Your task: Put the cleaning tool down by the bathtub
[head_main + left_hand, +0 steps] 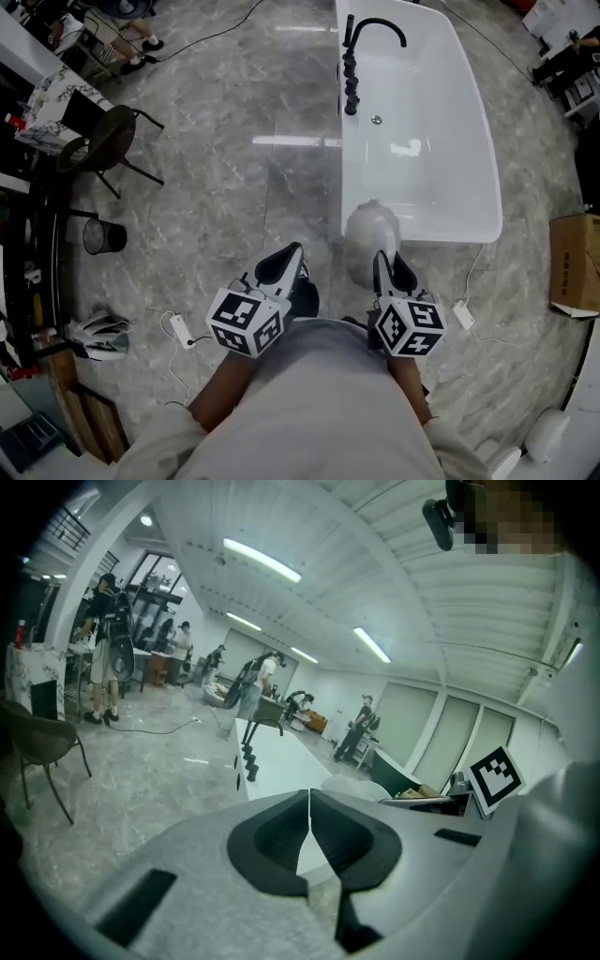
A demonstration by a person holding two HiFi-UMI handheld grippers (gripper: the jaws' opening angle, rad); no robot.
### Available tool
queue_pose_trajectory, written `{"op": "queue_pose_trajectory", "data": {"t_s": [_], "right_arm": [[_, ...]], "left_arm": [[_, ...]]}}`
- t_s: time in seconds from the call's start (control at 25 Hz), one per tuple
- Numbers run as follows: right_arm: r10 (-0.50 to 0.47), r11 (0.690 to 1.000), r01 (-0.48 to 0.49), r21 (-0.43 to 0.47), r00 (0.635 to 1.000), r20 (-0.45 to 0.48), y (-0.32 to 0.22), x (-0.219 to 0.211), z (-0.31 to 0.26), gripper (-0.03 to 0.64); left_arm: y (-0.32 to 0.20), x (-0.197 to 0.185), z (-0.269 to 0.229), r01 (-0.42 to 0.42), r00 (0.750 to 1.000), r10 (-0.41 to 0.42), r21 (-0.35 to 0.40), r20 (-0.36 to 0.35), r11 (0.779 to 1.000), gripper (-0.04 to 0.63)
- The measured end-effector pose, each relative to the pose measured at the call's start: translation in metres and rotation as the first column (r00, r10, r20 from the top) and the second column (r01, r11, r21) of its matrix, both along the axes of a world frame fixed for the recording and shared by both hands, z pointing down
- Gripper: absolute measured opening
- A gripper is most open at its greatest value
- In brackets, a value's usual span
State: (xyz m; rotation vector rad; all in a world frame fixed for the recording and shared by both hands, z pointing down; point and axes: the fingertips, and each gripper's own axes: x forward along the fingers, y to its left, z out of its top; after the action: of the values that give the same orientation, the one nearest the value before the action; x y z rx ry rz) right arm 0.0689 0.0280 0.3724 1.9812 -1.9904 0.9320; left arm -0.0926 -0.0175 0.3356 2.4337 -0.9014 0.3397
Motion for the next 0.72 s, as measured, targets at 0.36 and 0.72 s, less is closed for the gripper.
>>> {"op": "queue_pose_trajectory", "data": {"t_s": [0.36, 0.72], "right_arm": [[0.039, 0.999, -0.039, 0.000, 0.999, -0.023, -0.047, -0.013, 0.002, 0.084], [0.036, 0.999, -0.036, -0.010, 0.999, -0.032, -0.069, -0.019, 0.008, 0.084]], "left_arm": [[-0.056, -0.018, 0.005, -0.026, 0.999, 0.027, 0.008, -0.029, 1.000, 0.009], [-0.072, -0.026, 0.018, -0.024, 0.999, 0.022, -0.048, -0.042, 0.999, 0.009]]}}
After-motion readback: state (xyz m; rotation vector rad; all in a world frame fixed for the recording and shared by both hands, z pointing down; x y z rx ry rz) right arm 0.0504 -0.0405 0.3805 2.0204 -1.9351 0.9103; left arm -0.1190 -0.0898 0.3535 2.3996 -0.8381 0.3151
